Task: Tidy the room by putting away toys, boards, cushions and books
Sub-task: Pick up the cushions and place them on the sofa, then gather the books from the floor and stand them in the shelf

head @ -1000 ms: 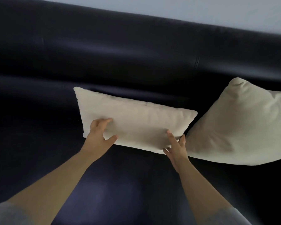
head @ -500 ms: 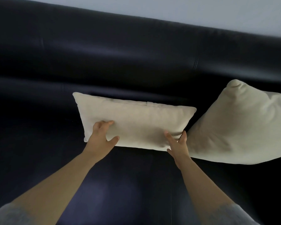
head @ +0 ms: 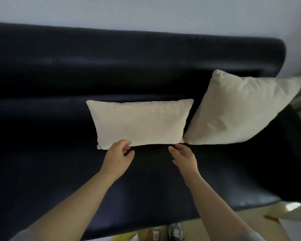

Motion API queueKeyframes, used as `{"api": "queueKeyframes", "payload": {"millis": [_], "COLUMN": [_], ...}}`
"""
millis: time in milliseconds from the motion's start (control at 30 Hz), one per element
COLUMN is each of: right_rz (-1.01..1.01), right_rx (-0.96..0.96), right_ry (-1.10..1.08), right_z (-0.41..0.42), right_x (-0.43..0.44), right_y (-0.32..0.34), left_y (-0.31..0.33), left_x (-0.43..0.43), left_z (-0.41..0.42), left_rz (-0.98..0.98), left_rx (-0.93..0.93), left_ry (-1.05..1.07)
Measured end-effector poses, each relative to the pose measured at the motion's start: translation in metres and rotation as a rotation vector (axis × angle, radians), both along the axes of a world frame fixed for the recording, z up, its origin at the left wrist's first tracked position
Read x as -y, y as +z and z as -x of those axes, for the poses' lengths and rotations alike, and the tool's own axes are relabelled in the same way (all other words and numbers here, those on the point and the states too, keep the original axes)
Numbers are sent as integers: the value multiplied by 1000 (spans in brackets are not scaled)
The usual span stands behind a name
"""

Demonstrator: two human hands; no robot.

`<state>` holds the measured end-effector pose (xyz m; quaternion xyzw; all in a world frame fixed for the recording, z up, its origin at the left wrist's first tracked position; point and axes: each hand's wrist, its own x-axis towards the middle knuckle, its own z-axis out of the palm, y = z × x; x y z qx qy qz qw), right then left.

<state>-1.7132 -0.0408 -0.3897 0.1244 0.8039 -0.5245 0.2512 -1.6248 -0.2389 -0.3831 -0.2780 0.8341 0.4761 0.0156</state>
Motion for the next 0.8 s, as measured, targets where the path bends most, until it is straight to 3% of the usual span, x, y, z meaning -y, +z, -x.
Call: {"api": "queueKeyframes", "payload": {"millis": [200,367,567,800], "right_rz": [-27,4,24,-19], "right_rx": [-74,-30,17,58], "right_ry": [-120,-231,-462,-567], "right_z": [-137,-244,-346,-435], "right_x": [-3,-5,-53,-96], "right_y": [48,69,91,103], "left_y": [41,54,67,79], "left_x": [10,5,-64,-126], "left_z": [-91,-164,-231,-283], "left_rz": [-31,-42,-52,-52], "left_rx": [20,75,115,157], "left_ry": [-215,-385,-564,-710]}}
